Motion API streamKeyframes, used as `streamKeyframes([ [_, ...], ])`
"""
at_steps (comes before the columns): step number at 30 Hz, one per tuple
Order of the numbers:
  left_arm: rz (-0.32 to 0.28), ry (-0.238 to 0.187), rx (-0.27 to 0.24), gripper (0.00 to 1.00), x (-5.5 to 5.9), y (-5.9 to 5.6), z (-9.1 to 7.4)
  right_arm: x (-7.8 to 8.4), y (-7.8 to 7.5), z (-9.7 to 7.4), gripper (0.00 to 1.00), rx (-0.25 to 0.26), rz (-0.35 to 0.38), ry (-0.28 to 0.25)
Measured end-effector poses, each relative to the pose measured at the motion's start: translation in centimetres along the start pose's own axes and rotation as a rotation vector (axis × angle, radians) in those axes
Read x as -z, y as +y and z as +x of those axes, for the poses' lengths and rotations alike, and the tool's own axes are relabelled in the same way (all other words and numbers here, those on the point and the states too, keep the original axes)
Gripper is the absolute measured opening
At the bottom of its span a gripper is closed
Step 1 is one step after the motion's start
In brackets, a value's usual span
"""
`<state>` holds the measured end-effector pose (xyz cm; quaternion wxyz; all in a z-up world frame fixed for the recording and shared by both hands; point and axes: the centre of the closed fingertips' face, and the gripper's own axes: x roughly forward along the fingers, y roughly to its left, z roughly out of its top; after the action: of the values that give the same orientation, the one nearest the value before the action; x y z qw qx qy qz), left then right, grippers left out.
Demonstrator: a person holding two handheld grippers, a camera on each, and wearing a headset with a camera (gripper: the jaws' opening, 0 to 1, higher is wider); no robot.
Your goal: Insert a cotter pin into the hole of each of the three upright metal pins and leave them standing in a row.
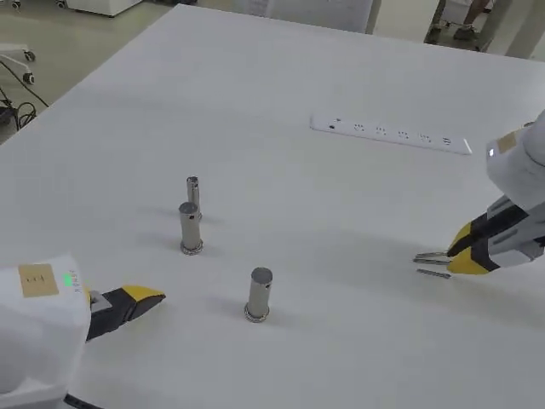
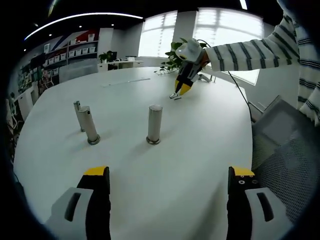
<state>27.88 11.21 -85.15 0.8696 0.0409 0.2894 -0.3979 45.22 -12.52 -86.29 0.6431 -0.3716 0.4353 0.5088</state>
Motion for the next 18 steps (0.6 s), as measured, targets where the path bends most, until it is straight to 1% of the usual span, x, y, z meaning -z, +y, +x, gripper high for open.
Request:
streamKeyframes([
  [2, -0.002, 0.002, -0.001, 0.98, 0.09, -0.03, -0.04, 0.08, 0.03, 0.33, 0.15, -0.006, -0.011, 0.015],
  [4, -0.003, 0.005, -0.003, 0.98, 0.22, -0.05, -0.09, 0.12, -0.12, 0.65, 0.14, 0.000, -0.027, 0.029],
  [7, -0.013, 0.011, -0.013, 0.98, 0.46, 0.08, -0.15, 0.04, -0.06, 1.01, 0.14, -0.007, -0.027, 0.039],
  [8, -0.009, 0.013, -0.016, 0.98, 0.58, 0.16, -0.18, -0.04, 0.05, 0.97, 0.13, -0.014, -0.030, 0.040],
  [9, -0.007, 0.016, -0.017, 0.97, 0.68, 0.21, -0.19, -0.19, -0.03, 1.06, 0.13, -0.006, -0.032, 0.038],
  [13, -0.006, 0.027, -0.011, 0.98, 0.99, 0.28, -0.18, -0.16, 0.07, 1.02, 0.12, -0.018, -0.041, 0.054],
  [18, -0.006, 0.024, -0.007, 0.97, 0.90, 0.27, -0.10, -0.14, 0.19, 1.03, 0.12, -0.027, -0.043, 0.067],
])
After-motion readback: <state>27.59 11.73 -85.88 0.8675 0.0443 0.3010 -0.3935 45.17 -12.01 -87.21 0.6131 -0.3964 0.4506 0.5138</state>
